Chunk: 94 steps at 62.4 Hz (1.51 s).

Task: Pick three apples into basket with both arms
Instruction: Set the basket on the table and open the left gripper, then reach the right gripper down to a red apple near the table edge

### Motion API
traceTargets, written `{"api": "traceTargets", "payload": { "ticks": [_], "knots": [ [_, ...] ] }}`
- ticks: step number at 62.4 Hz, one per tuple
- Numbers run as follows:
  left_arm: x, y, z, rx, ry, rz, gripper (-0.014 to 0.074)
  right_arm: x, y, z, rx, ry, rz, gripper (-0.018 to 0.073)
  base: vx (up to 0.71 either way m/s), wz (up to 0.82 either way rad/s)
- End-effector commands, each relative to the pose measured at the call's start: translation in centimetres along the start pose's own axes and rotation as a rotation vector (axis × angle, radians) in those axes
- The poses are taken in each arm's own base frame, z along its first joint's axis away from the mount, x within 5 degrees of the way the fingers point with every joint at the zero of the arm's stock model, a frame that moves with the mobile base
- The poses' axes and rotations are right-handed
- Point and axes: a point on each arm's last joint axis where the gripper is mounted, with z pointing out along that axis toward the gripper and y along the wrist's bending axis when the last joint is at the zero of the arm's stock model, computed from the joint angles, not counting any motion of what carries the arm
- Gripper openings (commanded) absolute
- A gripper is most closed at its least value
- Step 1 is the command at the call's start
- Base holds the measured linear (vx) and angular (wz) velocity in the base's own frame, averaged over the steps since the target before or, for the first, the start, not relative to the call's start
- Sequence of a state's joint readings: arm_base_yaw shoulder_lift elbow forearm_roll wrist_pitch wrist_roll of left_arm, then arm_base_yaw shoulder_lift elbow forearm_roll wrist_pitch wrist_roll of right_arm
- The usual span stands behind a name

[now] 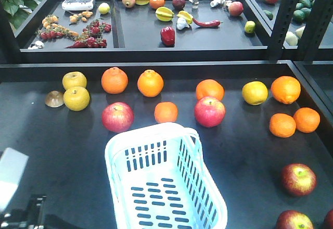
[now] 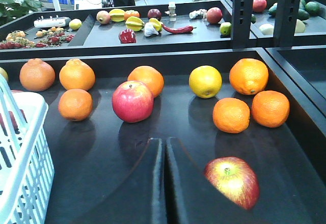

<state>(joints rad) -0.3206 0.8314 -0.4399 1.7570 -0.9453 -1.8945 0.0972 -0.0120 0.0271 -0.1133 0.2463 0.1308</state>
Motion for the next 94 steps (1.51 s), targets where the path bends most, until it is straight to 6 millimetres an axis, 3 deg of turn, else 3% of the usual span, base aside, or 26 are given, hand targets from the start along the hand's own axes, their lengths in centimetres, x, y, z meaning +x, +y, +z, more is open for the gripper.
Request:
{"api": "traceTargets", "payload": {
  "ticks": [1, 7, 17, 30, 44, 48, 59, 70, 83, 94],
  "knots": [
    [-0.6, -0.7, -0.7, -0.019, -0.030, 0.068, -0.0008, -0.2, 0.1, 0.0, -0.008, -0.070, -0.018, -0.0005, 0.00, 0.00],
    [-0.9, -0.9, -1.2, -0.070, -0.072, 0.096, -0.0008, -0.4, 0.1, 0.0, -0.013, -0.090, -0.005, -0.0005, 0.00, 0.00],
    [-1.4, -0.4, -1.7, -0.178, -0.134, 0.115, -0.0008, -1.8, 0.3, -0.2, -0.062, -0.236, 0.242, -0.0005, 0.00, 0.00],
    [-1.5, -0.1, -1.8, -0.209, -0.146, 0.113, -0.0007, -2.5, 0.1, -0.4, -0.083, -0.316, 0.417, -0.0005, 0.00, 0.00],
    [-1.5, -0.2, -1.8, -0.204, -0.144, 0.113, -0.0007, -3.1, -0.1, -0.6, -0.146, -0.304, 0.934, -0.0005, 0.00, 0.00],
    [-1.4, -0.2, -1.8, -0.202, -0.143, 0.113, -0.0007, -4.5, 0.3, -1.2, -0.178, -0.291, 0.852, -0.0005, 0.00, 0.00],
    [-1.4, -0.2, -1.7, -0.200, -0.142, 0.113, -0.0007, -10.8, 1.6, -3.5, -0.238, -0.233, 0.467, -0.0005, 0.00, 0.00],
    [-1.4, -0.2, -1.8, -0.203, -0.143, 0.113, -0.0007, -15.4, 2.2, -2.1, -0.216, 0.053, 0.165, 0.0007, 0.00, 0.00],
    [-1.4, -0.2, -1.8, -0.202, -0.143, 0.113, -0.0007, -17.3, 2.0, 1.3, -0.169, 0.192, 0.079, 0.0023, 0.00, 0.00],
    [-1.4, -0.2, -1.8, -0.202, -0.143, 0.113, -0.0007, -16.3, 2.1, 3.5, -0.158, 0.349, 0.046, 0.0040, 0.00, 0.00]
  ]
}}
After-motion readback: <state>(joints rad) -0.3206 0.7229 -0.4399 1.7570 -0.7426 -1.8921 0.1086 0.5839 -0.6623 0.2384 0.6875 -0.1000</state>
